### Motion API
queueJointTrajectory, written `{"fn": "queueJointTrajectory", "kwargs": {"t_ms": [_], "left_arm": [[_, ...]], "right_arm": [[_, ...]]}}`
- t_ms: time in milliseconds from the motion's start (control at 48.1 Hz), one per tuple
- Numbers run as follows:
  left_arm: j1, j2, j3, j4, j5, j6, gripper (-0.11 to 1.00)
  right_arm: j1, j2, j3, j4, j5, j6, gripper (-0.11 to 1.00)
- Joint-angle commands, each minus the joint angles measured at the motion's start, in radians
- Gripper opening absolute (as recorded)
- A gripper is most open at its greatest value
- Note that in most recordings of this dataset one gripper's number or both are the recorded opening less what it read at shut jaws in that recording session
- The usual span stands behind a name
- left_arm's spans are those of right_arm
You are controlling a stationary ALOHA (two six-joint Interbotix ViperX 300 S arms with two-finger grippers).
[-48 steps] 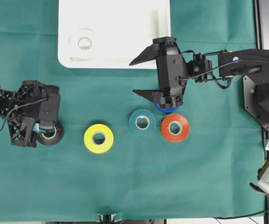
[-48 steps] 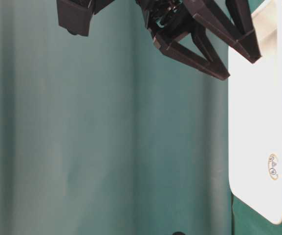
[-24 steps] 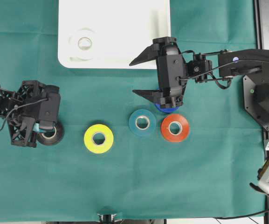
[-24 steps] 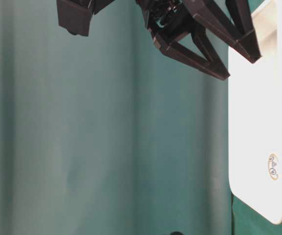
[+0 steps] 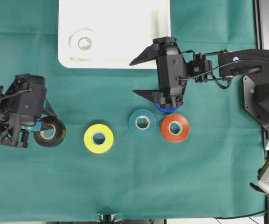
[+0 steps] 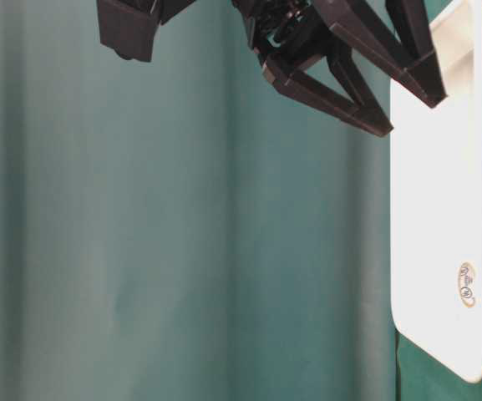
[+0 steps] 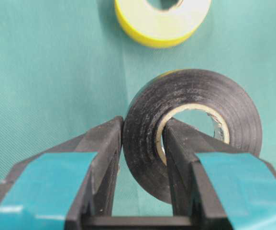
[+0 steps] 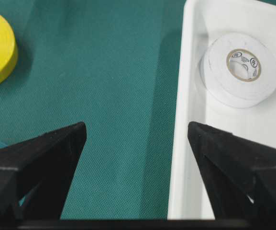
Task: Put the tape alternately from left to right into the white case.
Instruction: 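Lift the black roll and carry it up into the tray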
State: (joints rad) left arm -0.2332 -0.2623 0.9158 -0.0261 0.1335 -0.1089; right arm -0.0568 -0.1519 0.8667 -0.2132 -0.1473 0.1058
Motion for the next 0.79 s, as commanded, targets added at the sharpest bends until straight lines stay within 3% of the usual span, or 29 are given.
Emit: {"fn": "queueJointTrajectory", "kwargs": {"t_ms": [0,166,270,540,769], "left_arm": [[0.017,-0.034,-0.02,0.003,-0.003,0.0,0.24],[0.077,-0.026,-0.029,0.005,-0.005,0.006,0.24],[0.13,-0.017,-0.044,0.005,-0.005,0.043,0.24],[0.273,0.032,-0.103,0.005,-0.008,0.227,0.24],[0.345,0.11,-0.173,0.005,-0.008,0.342,0.24]], "right_arm": [[0.003,-0.011,-0.009,0.002,-0.005,0.002,0.7],[0.003,-0.011,-0.009,0.003,-0.009,0.002,0.7],[0.003,-0.011,-0.009,0.002,-0.009,0.002,0.7],[0.003,-0.011,-0.009,0.003,-0.009,0.003,0.7],[0.003,-0.011,-0.009,0.003,-0.011,0.014,0.7]]}}
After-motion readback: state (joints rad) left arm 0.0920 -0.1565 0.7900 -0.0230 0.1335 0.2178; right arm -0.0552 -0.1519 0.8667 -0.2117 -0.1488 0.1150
